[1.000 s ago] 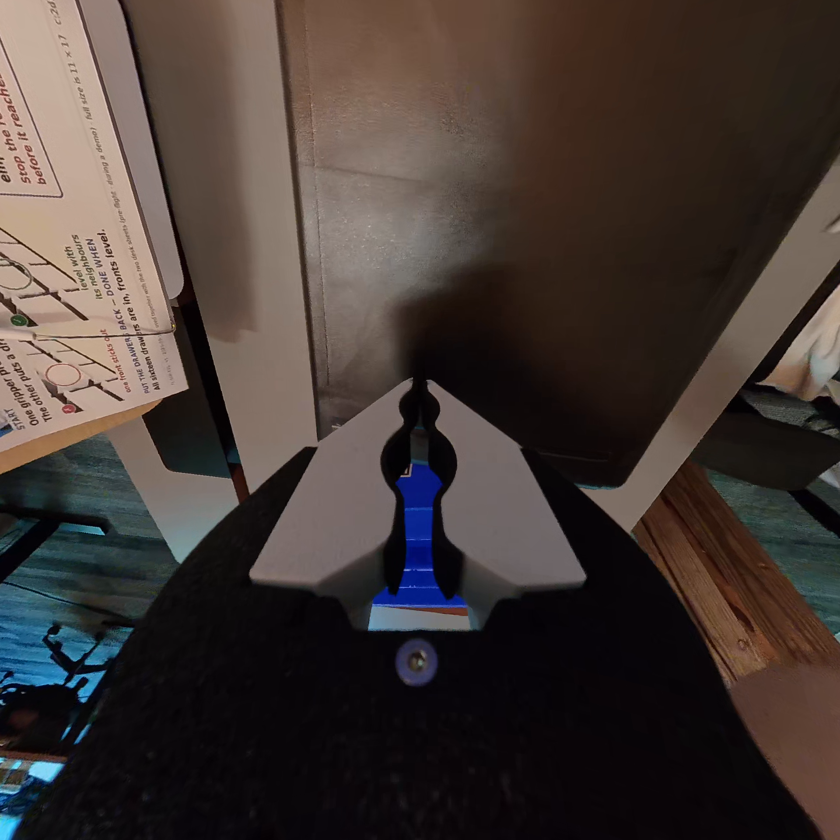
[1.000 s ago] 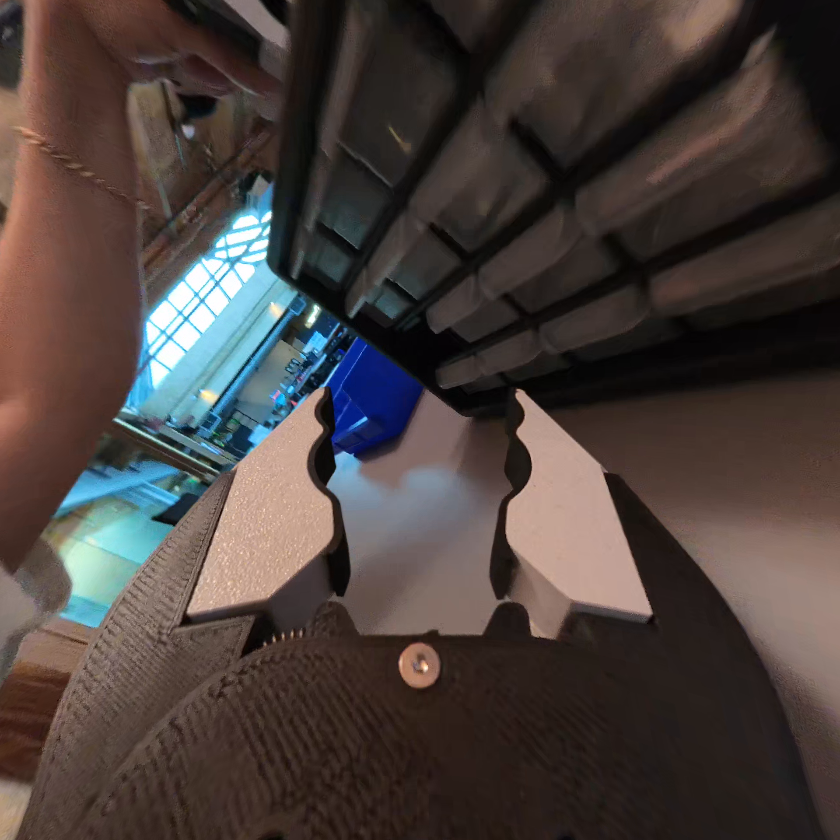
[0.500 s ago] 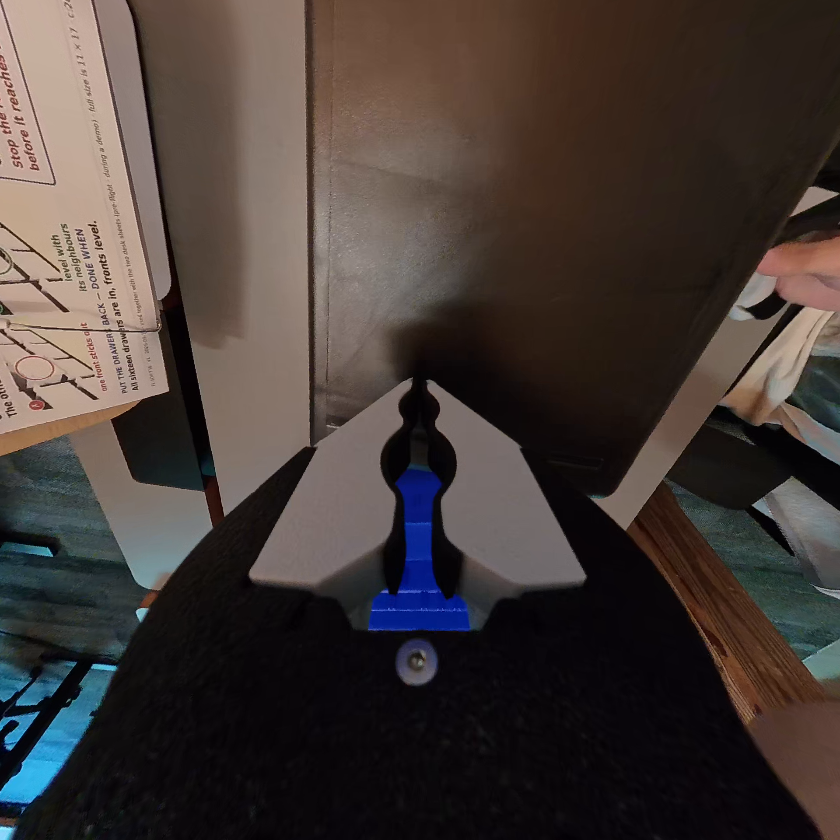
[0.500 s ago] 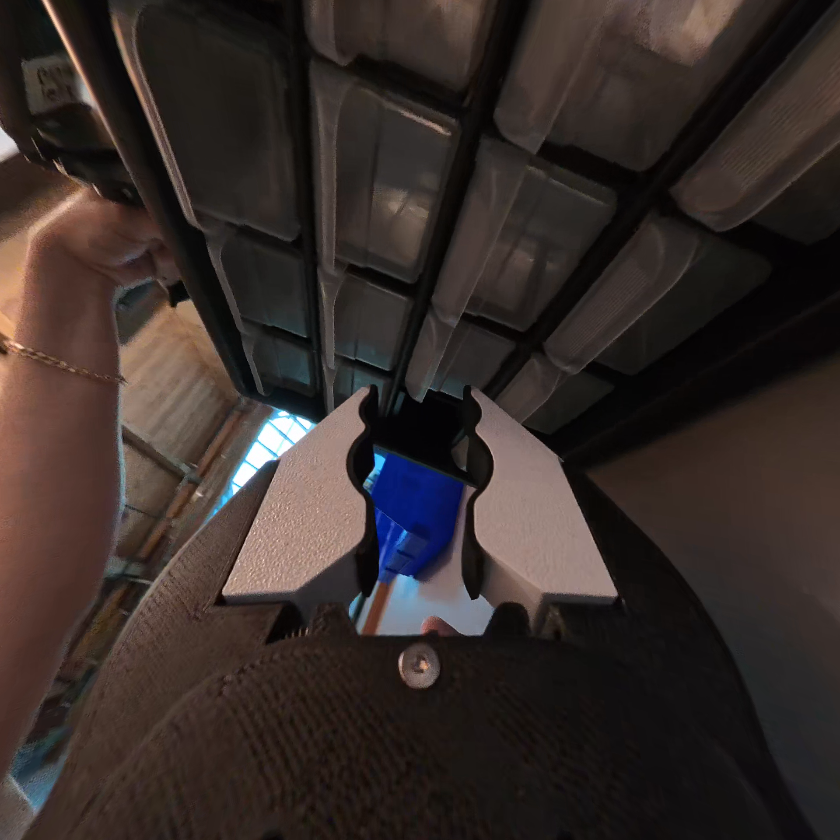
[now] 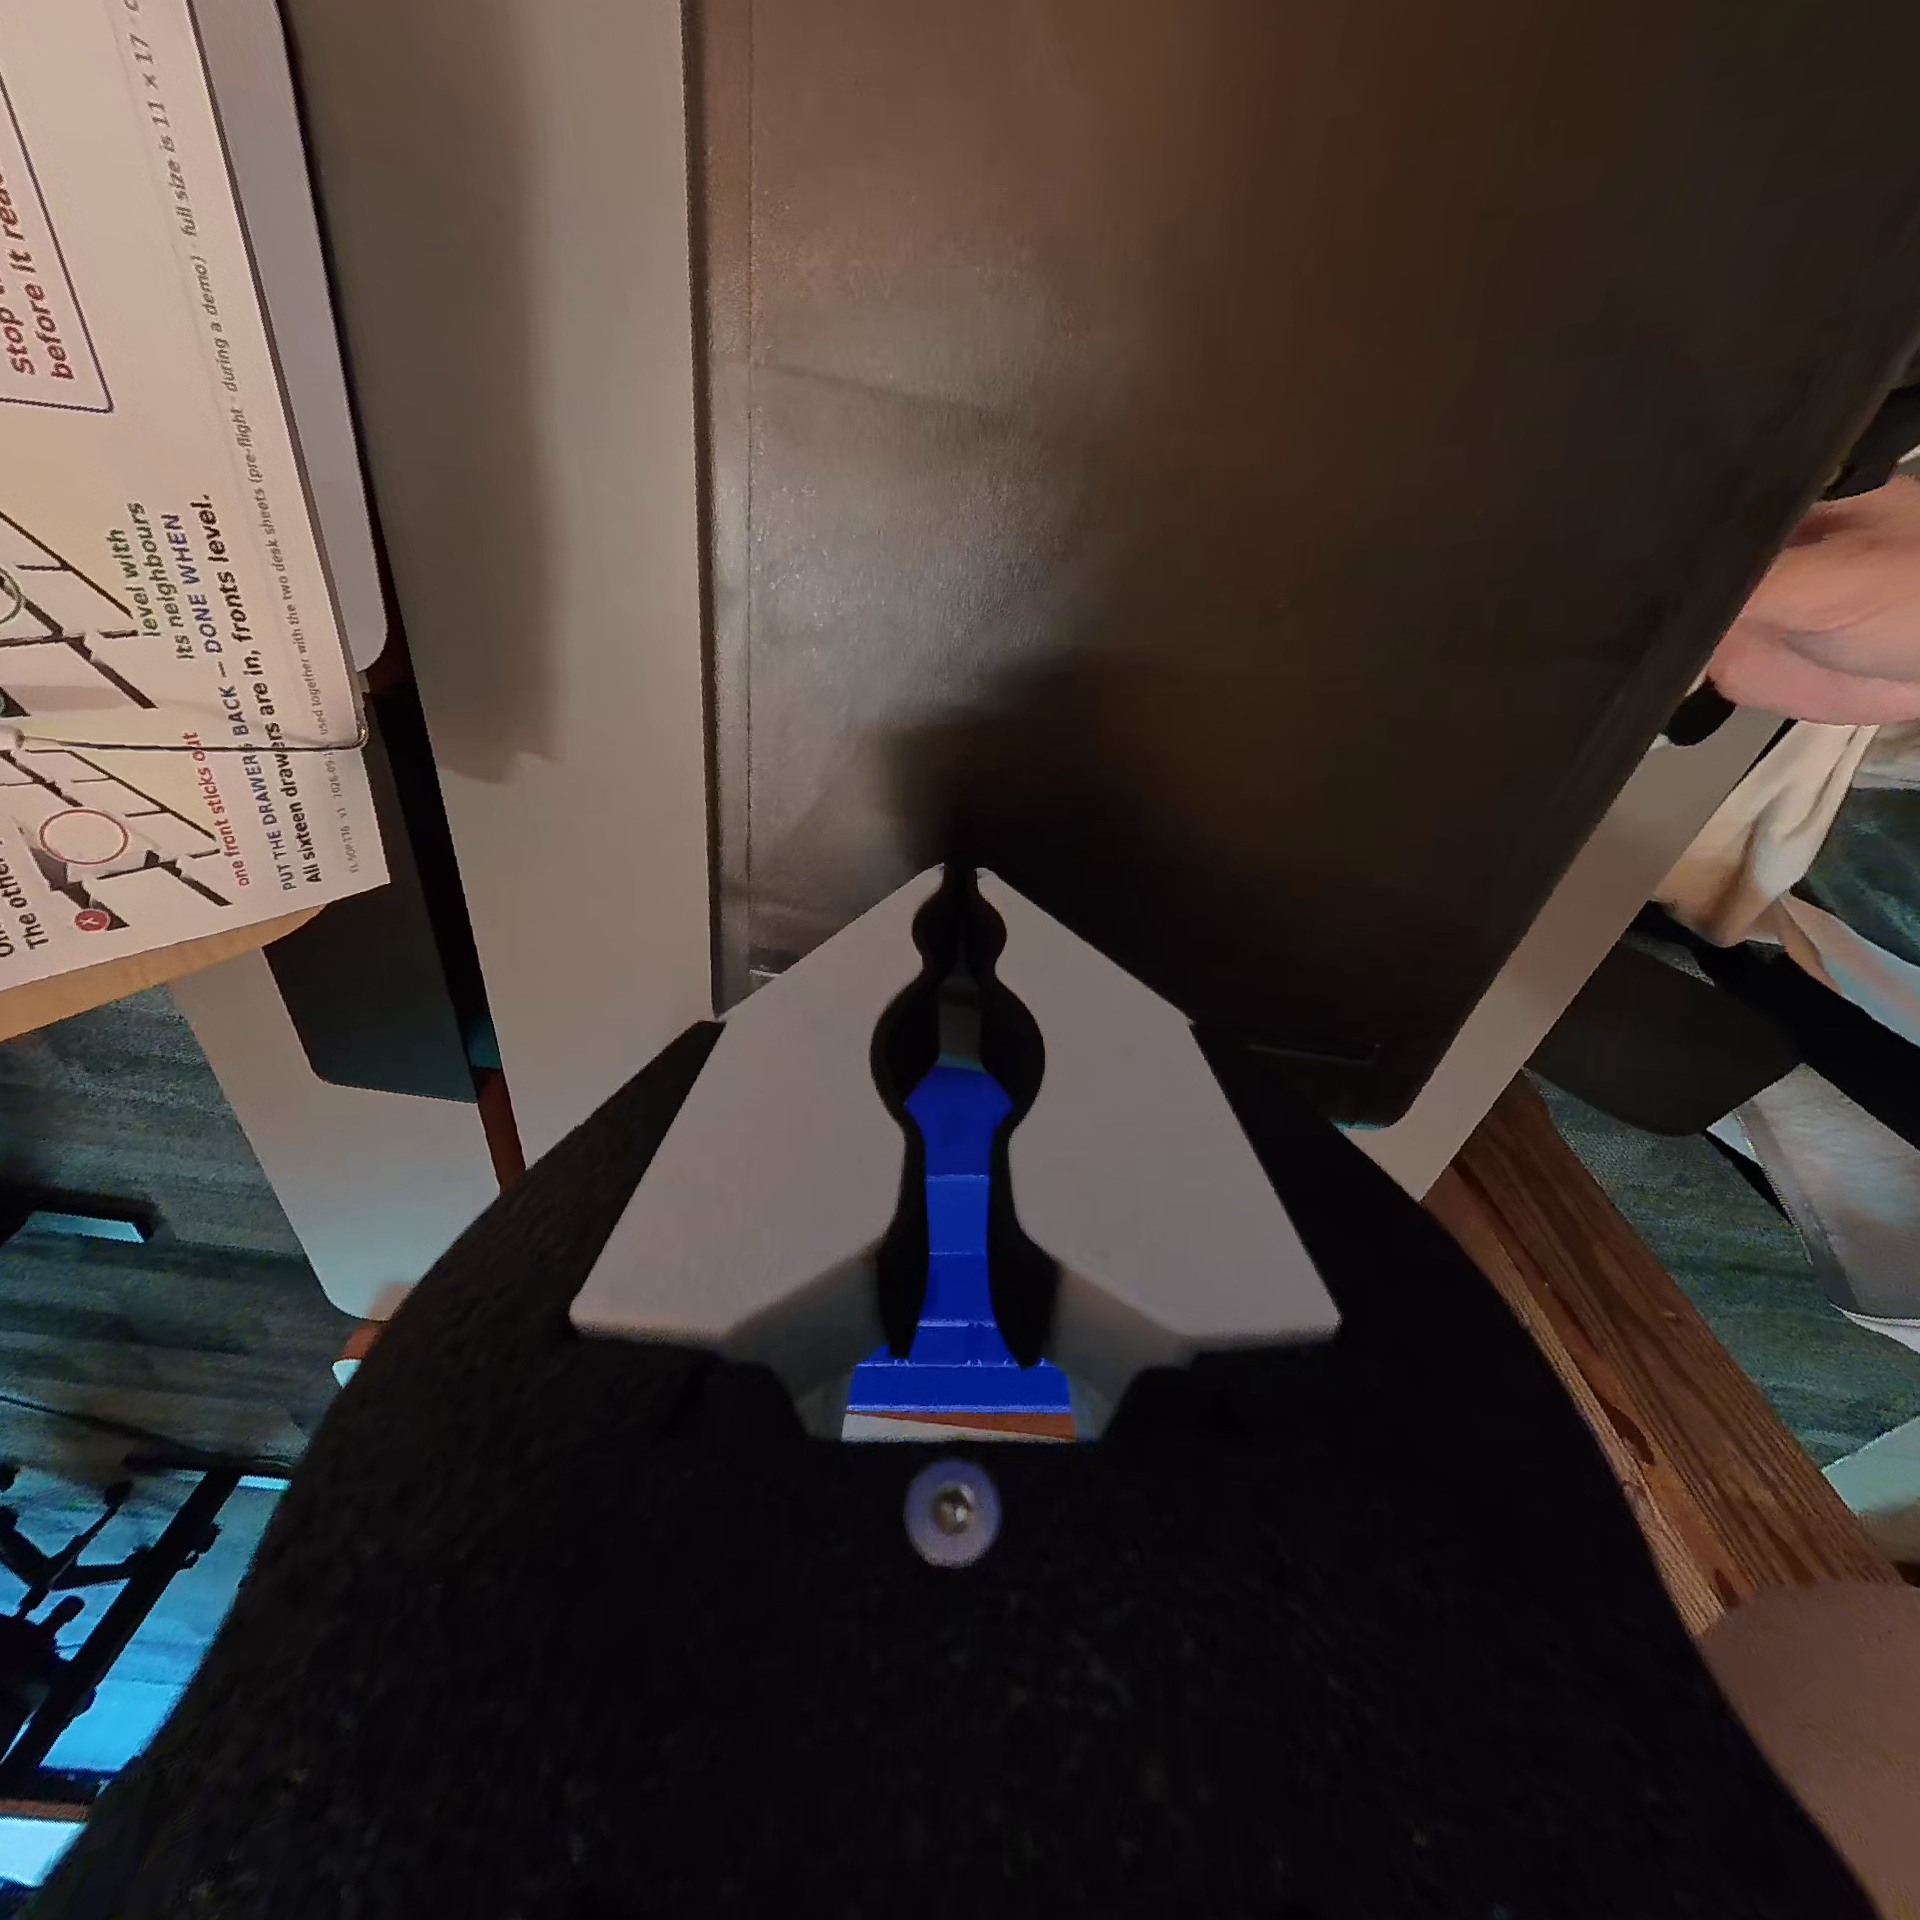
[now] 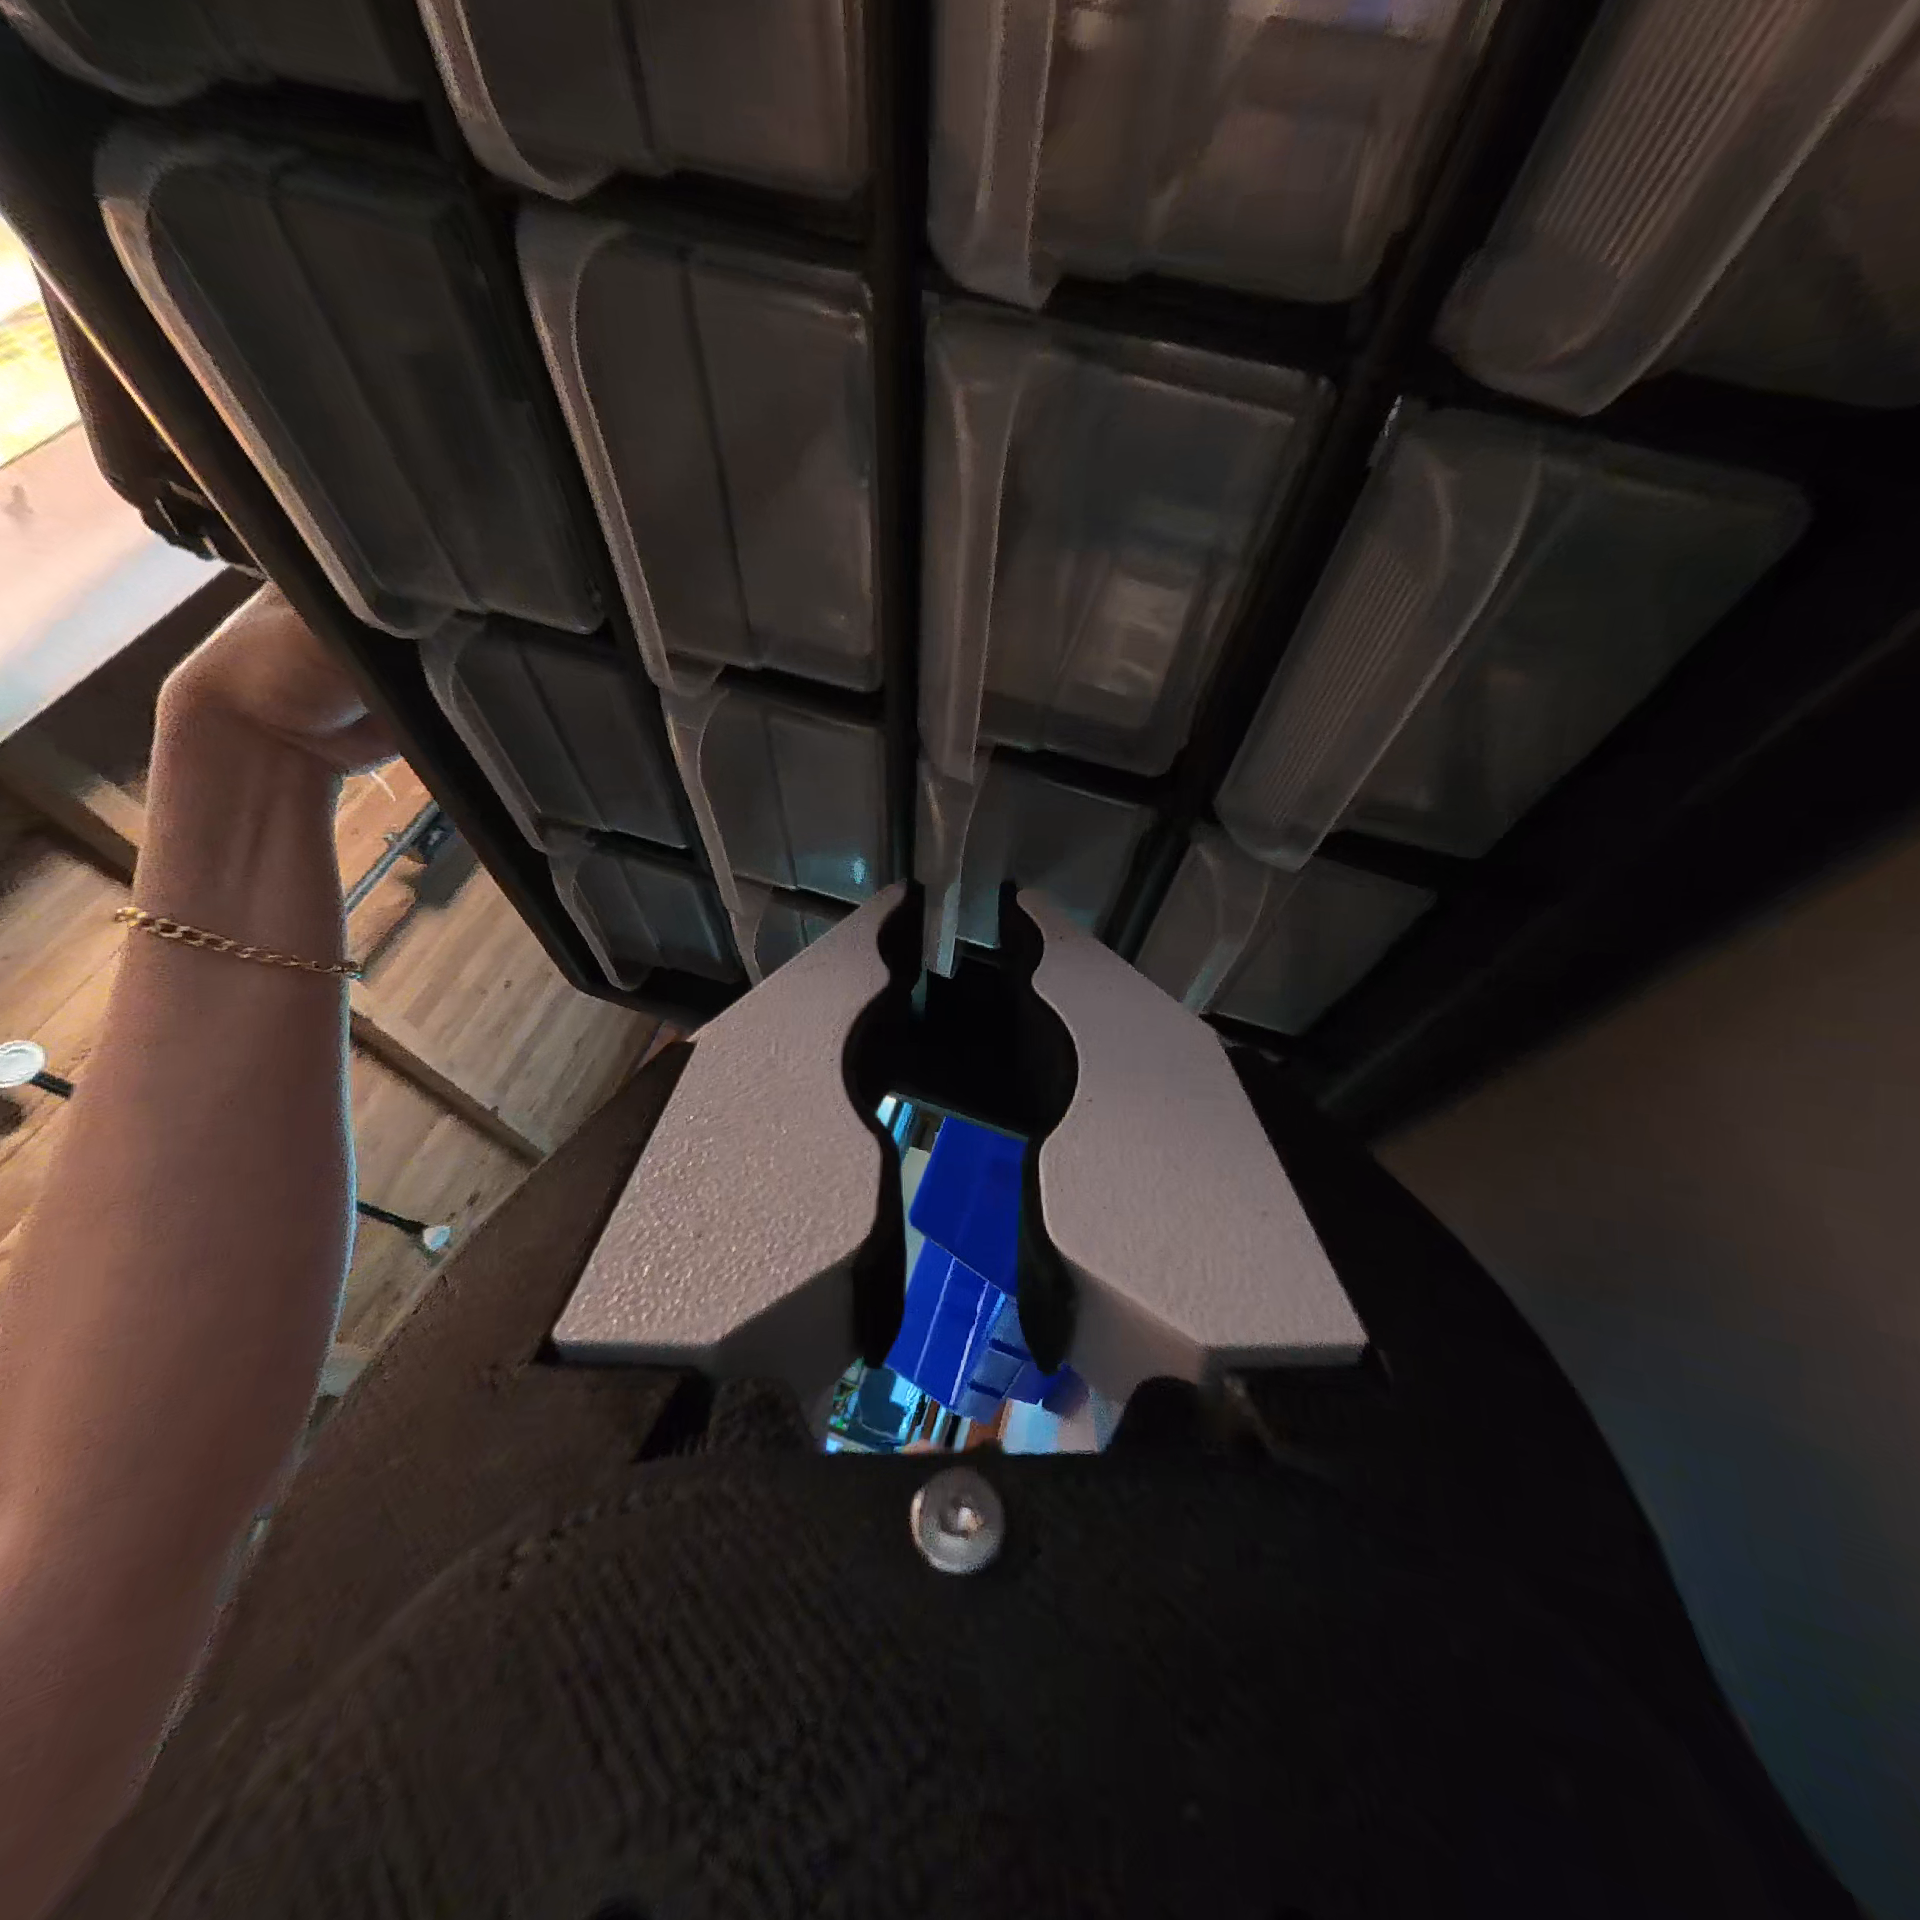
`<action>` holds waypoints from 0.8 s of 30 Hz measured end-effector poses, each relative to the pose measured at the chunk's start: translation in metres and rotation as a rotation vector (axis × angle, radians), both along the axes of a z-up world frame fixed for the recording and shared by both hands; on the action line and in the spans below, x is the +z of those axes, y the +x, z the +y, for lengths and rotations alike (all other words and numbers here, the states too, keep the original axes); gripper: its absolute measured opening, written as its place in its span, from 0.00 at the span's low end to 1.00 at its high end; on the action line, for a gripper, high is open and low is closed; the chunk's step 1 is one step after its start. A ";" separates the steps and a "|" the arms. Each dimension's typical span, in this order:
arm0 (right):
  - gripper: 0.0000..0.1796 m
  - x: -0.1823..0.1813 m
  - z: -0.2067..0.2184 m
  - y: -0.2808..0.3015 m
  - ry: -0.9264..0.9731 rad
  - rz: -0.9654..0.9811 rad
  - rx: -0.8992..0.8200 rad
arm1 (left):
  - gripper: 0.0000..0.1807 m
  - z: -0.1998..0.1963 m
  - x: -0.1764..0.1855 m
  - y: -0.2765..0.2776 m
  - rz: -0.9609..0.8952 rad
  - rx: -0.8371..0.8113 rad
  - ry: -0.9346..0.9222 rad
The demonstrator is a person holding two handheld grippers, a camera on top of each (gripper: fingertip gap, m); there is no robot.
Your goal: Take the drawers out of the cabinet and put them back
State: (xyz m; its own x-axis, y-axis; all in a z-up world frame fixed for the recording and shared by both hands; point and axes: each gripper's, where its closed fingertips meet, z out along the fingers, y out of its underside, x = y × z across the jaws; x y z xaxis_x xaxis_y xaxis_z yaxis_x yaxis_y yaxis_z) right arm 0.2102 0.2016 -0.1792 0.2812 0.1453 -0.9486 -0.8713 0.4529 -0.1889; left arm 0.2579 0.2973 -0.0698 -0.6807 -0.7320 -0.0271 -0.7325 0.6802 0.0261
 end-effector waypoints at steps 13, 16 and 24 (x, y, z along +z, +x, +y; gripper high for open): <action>0.02 0.004 -0.036 -0.042 0.036 -0.012 0.012 | 0.00 0.000 0.000 0.000 -0.012 0.022 0.001; 0.02 0.003 -0.053 -0.061 0.031 -0.001 0.019 | 0.00 0.000 0.000 0.000 -0.011 0.023 0.004; 0.03 0.003 -0.080 -0.083 -0.006 -0.012 0.026 | 0.00 0.000 0.000 0.000 -0.003 0.022 0.022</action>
State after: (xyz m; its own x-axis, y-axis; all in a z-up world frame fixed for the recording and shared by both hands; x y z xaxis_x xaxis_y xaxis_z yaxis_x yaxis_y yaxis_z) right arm 0.1276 0.1218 -0.1766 0.2885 0.1471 -0.9461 -0.8805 0.4289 -0.2019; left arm 0.2576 0.2978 -0.0699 -0.6642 -0.7462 -0.0455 -0.7475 0.6631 0.0383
